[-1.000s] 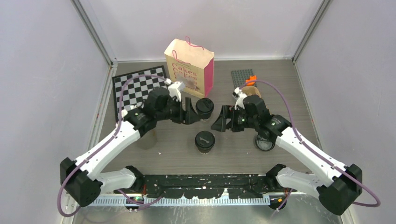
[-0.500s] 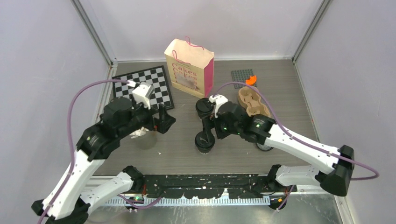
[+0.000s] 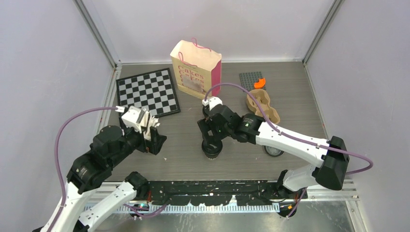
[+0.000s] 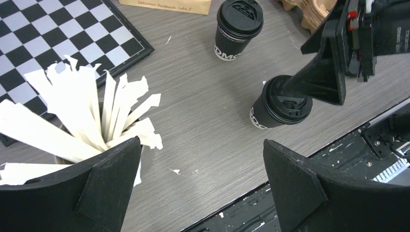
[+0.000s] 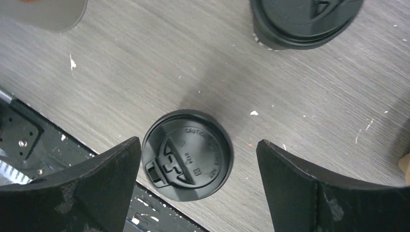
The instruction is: Pack the takeout coffee
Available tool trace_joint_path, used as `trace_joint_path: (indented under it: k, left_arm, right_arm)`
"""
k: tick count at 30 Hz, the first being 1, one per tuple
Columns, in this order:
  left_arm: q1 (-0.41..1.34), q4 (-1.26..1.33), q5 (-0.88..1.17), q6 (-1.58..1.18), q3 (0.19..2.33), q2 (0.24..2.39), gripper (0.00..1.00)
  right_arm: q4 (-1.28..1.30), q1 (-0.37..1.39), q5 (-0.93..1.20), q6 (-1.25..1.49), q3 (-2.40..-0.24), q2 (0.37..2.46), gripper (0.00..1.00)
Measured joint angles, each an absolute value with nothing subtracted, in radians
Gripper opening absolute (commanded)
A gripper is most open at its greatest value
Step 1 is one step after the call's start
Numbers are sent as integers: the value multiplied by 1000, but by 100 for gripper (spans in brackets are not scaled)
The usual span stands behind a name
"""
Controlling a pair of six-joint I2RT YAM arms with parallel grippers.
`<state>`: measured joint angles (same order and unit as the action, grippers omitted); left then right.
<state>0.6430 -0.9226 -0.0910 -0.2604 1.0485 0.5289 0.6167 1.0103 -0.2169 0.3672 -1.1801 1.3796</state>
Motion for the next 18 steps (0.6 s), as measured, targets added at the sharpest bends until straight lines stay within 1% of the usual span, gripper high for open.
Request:
trace_joint_path:
  k: [8,14,18]
  left_arm:
    - [643,-960,-123,-253,1048,452,100]
    - [643,-964,-131,-253,1048,442,100]
    - [643,-968,-131,-253,1048,442,100]
  right_arm:
    - [636,1095,-220,359,-1180,1415,95]
    - [657,1110,-240,348,-1180,1456,95]
    - [661,1111,-244,342,-1180,1468,92]
